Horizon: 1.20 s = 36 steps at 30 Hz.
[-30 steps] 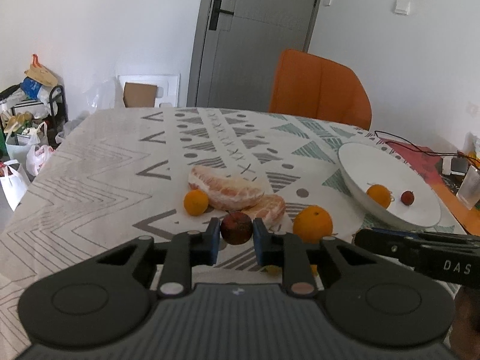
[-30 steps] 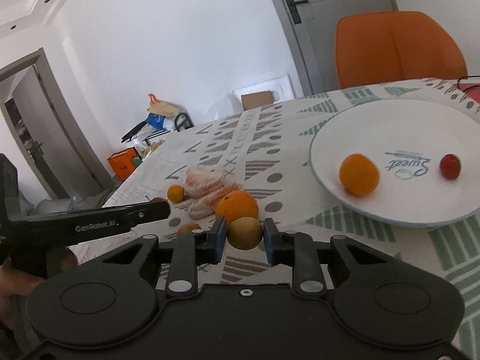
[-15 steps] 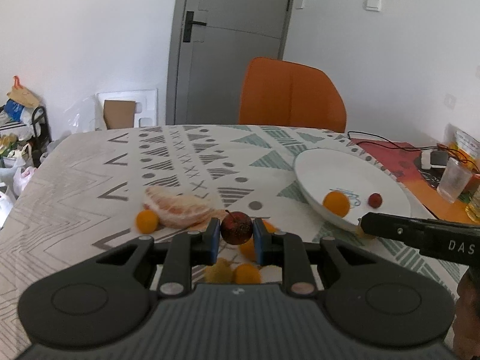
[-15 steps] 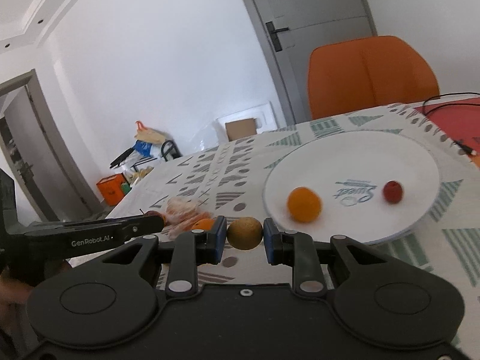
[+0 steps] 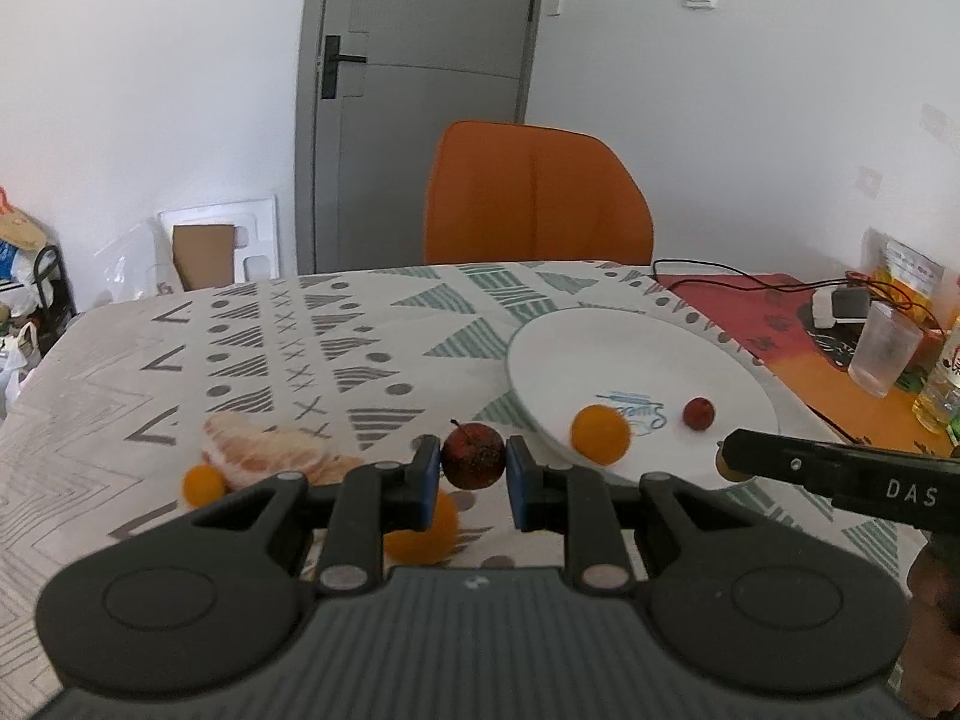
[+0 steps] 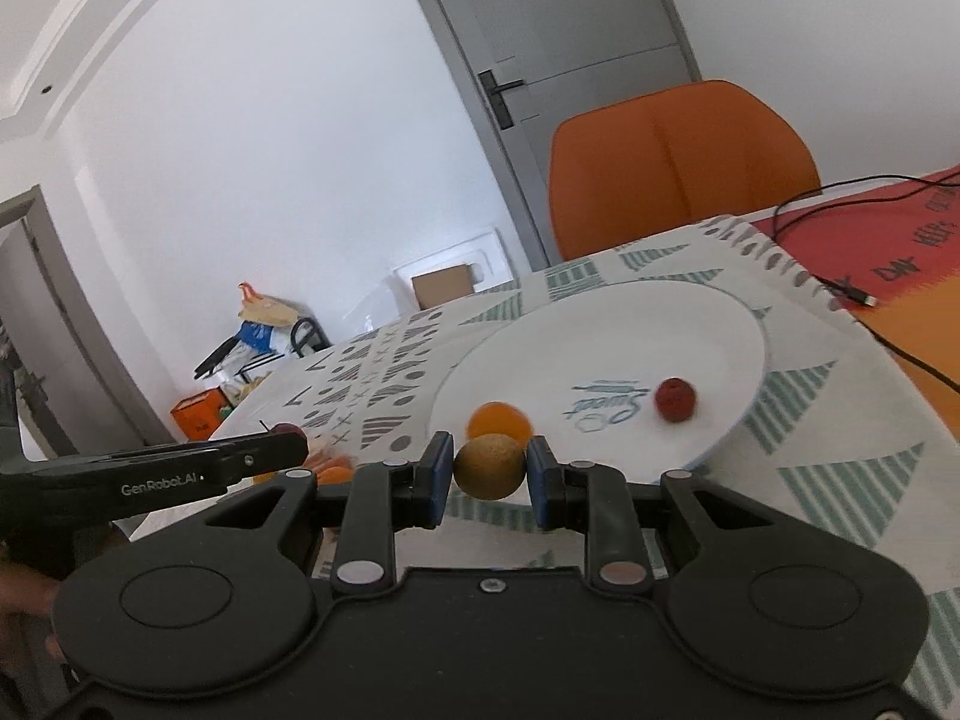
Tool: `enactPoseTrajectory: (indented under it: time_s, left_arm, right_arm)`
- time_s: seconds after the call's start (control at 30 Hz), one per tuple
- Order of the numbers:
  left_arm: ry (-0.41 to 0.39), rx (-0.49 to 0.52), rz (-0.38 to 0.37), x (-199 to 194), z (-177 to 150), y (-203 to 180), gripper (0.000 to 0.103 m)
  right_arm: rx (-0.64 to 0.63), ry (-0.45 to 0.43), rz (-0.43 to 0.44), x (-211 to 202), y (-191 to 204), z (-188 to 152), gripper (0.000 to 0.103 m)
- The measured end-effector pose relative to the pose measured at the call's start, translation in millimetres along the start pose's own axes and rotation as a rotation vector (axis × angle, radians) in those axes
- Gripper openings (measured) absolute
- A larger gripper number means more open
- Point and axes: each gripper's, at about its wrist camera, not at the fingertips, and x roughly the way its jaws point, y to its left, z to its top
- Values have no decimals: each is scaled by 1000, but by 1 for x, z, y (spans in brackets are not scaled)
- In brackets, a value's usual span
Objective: Organize fruits
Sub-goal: 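Carry both fruits over the white plate and open the right gripper, then lower the dark red plum onto the plate and open the left gripper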
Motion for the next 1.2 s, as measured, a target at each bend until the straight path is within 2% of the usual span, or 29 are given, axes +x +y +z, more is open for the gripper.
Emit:
enactPoseTrajectory:
  time_s: [0.27,0.5,0.6,1.0,1.2]
  left_arm:
    - [6,37,-14,14,6,-18,22]
    - [13,59,-16,28,12,-29,22]
    - [14,71,-17,34,15,-34,22]
    - [15,134,-28,53,26,-58,22]
    - [9,158,-27,57,31,-69,22]
  right_arm:
    - [40,-8,-20,1,-24,1,25]
    - [26,-23,-33,4,-33,5,25]
    - [27,-36,-36,4,-36,6,29]
    - [88,-53,-28,1,-55,2,32]
    - [80,-85,-34,-8,-53,2,39]
